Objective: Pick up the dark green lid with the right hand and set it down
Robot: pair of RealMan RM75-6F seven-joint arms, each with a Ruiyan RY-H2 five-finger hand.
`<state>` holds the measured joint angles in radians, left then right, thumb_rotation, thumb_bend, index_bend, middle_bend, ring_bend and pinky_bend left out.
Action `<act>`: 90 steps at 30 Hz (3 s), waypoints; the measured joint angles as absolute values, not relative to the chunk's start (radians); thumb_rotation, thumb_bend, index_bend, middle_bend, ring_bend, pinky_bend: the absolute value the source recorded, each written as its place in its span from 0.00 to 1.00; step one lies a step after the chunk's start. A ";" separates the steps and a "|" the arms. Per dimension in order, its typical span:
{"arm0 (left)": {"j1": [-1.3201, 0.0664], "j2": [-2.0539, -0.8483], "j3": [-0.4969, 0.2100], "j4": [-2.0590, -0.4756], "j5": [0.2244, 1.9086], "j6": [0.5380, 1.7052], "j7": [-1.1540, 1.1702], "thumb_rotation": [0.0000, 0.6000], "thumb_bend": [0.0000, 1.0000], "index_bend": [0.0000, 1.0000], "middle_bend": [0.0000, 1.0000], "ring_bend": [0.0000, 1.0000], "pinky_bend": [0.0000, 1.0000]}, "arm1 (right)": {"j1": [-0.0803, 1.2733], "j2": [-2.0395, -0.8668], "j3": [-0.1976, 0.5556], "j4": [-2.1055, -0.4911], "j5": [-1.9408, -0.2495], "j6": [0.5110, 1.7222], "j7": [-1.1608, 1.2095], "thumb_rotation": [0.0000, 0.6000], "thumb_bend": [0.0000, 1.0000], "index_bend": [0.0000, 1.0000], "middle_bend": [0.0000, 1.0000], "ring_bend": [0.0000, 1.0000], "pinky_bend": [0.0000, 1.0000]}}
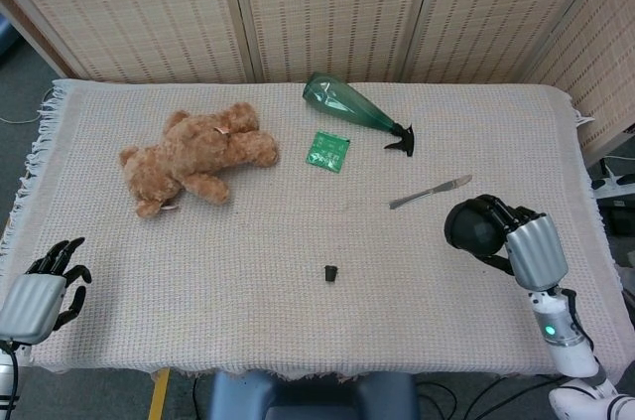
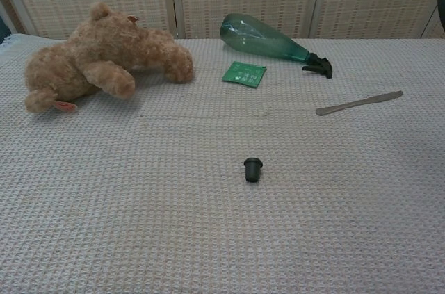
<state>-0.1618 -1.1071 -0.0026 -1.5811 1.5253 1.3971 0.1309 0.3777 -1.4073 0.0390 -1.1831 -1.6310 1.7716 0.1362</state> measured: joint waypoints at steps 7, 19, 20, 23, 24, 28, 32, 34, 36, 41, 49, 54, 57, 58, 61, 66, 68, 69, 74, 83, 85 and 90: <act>-0.163 -1.107 -0.004 -1.581 1.521 1.395 0.133 1.00 0.53 0.50 0.10 0.10 0.31 | 0.353 -1.321 0.038 -1.350 -1.476 1.552 -0.057 1.00 0.09 0.54 0.54 0.69 0.80; -0.165 -1.108 -0.002 -1.582 1.520 1.388 0.138 1.00 0.54 0.50 0.10 0.10 0.31 | 0.369 -1.262 0.098 -1.509 -1.076 1.278 -0.440 1.00 0.09 0.54 0.54 0.69 0.78; -0.165 -1.108 -0.002 -1.582 1.521 1.387 0.139 1.00 0.54 0.50 0.10 0.10 0.31 | 0.369 -1.263 0.098 -1.505 -1.093 1.283 -0.419 1.00 0.09 0.54 0.54 0.69 0.78; -0.166 -1.109 -0.001 -1.582 1.521 1.385 0.141 1.00 0.53 0.50 0.10 0.10 0.31 | 0.368 -1.273 0.094 -1.477 -1.221 1.315 -0.283 1.00 0.09 0.55 0.54 0.68 0.77; -0.166 -1.109 -0.001 -1.582 1.521 1.384 0.142 1.00 0.53 0.50 0.10 0.10 0.31 | 0.368 -1.278 0.092 -1.466 -1.269 1.328 -0.236 1.00 0.09 0.55 0.54 0.67 0.76; -0.164 -1.109 -0.001 -1.583 1.525 1.393 0.141 1.00 0.54 0.50 0.10 0.10 0.31 | 0.365 -1.326 0.080 -1.369 -1.507 1.455 0.002 1.00 0.09 0.56 0.54 0.67 0.76; -0.162 -1.108 -0.001 -1.582 1.528 1.396 0.137 1.00 0.54 0.50 0.10 0.10 0.31 | 0.358 -1.407 0.070 -1.177 -1.688 1.646 0.207 1.00 0.09 0.56 0.54 0.67 0.76; -0.162 -1.108 -0.001 -1.582 1.528 1.396 0.137 1.00 0.54 0.50 0.10 0.10 0.31 | 0.354 -1.432 0.068 -1.112 -1.709 1.688 0.239 1.00 0.09 0.56 0.54 0.67 0.76; -0.163 -1.108 0.000 -1.582 1.528 1.395 0.138 1.00 0.54 0.50 0.10 0.10 0.31 | 0.350 -1.440 0.068 -1.080 -1.703 1.691 0.232 1.00 0.09 0.56 0.54 0.67 0.77; -0.163 -1.109 -0.001 -1.582 1.525 1.394 0.143 1.00 0.54 0.50 0.10 0.10 0.31 | 0.346 -1.422 0.076 -1.179 -1.609 1.544 0.083 1.00 0.09 0.56 0.54 0.67 0.77; -0.161 -1.106 -0.003 -1.583 1.523 1.398 0.141 1.00 0.53 0.50 0.10 0.10 0.31 | 0.395 -1.356 0.112 -1.422 -1.314 1.177 -0.227 1.00 0.09 0.56 0.54 0.67 0.77; -0.158 -1.104 -0.005 -1.582 1.528 1.410 0.134 1.00 0.53 0.50 0.10 0.10 0.31 | 0.460 -1.341 0.144 -1.489 -1.106 1.032 -0.393 1.00 0.09 0.56 0.54 0.67 0.77; -0.156 -1.104 -0.005 -1.580 1.530 1.415 0.130 1.00 0.53 0.50 0.10 0.10 0.31 | 0.499 -1.343 0.158 -1.501 -0.998 0.971 -0.450 1.00 0.09 0.56 0.54 0.66 0.77; -0.156 -1.104 -0.005 -1.580 1.530 1.415 0.129 1.00 0.53 0.50 0.10 0.10 0.31 | 0.510 -1.344 0.162 -1.502 -0.967 0.955 -0.466 1.00 0.09 0.56 0.54 0.66 0.77; -0.156 -1.105 -0.005 -1.579 1.531 1.413 0.130 1.00 0.53 0.50 0.10 0.10 0.31 | 0.548 -1.351 0.169 -1.497 -0.872 0.909 -0.510 1.00 0.09 0.56 0.54 0.64 0.76; -0.158 -1.105 -0.005 -1.579 1.528 1.409 0.133 1.00 0.53 0.49 0.10 0.10 0.31 | 0.609 -1.372 0.169 -1.457 -0.747 0.849 -0.557 1.00 0.09 0.52 0.50 0.54 0.75; -0.158 -1.105 -0.005 -1.580 1.527 1.407 0.133 1.00 0.53 0.49 0.10 0.10 0.31 | 0.629 -1.382 0.163 -1.434 -0.718 0.831 -0.568 1.00 0.09 0.49 0.46 0.50 0.75; -0.158 -1.104 -0.005 -1.580 1.526 1.407 0.133 1.00 0.54 0.49 0.10 0.10 0.31 | 0.635 -1.386 0.159 -1.427 -0.710 0.826 -0.569 1.00 0.09 0.48 0.44 0.46 0.74; -0.157 -1.103 -0.006 -1.581 1.527 1.410 0.132 1.00 0.53 0.49 0.10 0.10 0.31 | 0.649 -1.385 0.135 -1.416 -0.705 0.805 -0.561 1.00 0.09 0.22 0.25 0.24 0.67; -0.156 -1.104 -0.005 -1.581 1.530 1.411 0.133 1.00 0.53 0.49 0.10 0.10 0.31 | 0.655 -1.347 0.103 -1.444 -0.732 0.787 -0.517 1.00 0.09 0.00 0.07 0.03 0.40; -0.156 -1.104 -0.005 -1.581 1.530 1.410 0.134 1.00 0.54 0.49 0.10 0.10 0.31 | 0.654 -1.344 0.099 -1.448 -0.744 0.790 -0.510 1.00 0.09 0.00 0.03 0.00 0.33; -0.156 -1.104 -0.005 -1.582 1.529 1.409 0.135 1.00 0.53 0.49 0.10 0.10 0.31 | 0.642 -1.335 0.085 -1.463 -0.798 0.825 -0.488 1.00 0.09 0.00 0.00 0.00 0.24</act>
<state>-0.1563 -1.1041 -0.0046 -1.5817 1.5290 1.4093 0.1350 0.6423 -1.3347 0.0850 -1.4630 -0.7979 0.8249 -0.4882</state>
